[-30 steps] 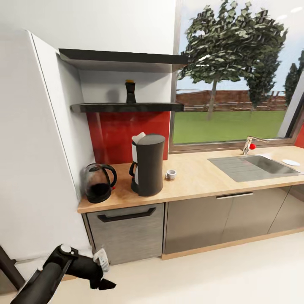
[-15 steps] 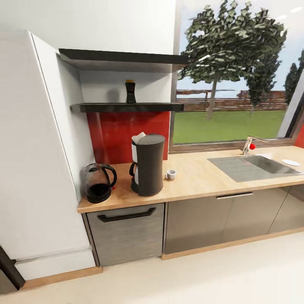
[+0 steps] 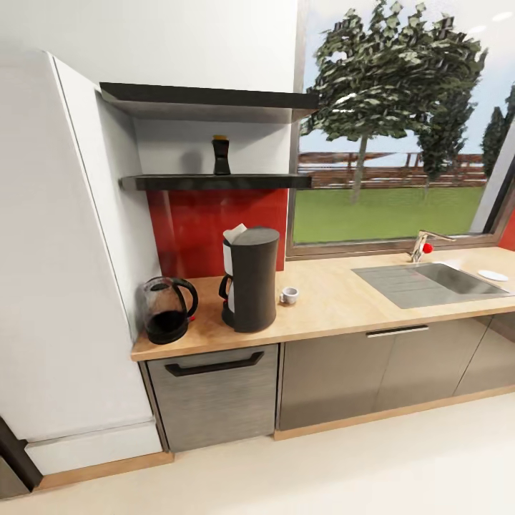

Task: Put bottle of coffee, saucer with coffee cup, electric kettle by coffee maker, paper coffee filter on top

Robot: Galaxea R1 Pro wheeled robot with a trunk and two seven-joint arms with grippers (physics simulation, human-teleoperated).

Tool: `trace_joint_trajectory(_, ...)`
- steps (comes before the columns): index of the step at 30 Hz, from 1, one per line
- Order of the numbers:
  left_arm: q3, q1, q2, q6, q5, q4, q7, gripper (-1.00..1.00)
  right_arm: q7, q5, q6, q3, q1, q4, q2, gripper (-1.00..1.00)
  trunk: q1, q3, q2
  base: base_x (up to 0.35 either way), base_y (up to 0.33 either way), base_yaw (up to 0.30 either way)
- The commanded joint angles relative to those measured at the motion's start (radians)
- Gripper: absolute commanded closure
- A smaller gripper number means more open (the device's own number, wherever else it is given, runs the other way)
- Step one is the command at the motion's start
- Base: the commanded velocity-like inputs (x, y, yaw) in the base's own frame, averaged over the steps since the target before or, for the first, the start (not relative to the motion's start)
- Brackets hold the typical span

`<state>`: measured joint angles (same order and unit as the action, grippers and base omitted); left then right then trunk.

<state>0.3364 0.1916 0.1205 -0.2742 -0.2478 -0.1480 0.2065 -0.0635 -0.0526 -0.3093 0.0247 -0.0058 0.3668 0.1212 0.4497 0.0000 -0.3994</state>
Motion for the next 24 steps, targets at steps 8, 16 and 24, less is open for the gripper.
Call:
trace_joint_trajectory(8,-0.007,-0.025,-0.001,0.004,-0.02,0.142,0.078,-1.0,-0.005,0.018,-0.001,0.003,0.0,0.008,-0.001,-1.0,0.0,0.0,-0.001,0.0,0.0,0.0)
trace_joint_trajectory(16,-0.01,-0.042,-0.001,0.007,-0.021,0.153,0.081,-1.0,-0.006,0.019,-0.002,0.003,0.0,0.008,-0.001,-1.0,0.0,0.0,-0.001,0.0,0.0,0.0)
trace_joint_trajectory(24,-0.007,-0.043,-0.005,0.009,-0.017,0.154,0.091,-1.0,-0.009,0.019,-0.002,0.003,0.0,0.008,-0.003,-1.0,0.0,0.0,-0.001,0.074,-0.047,0.15)
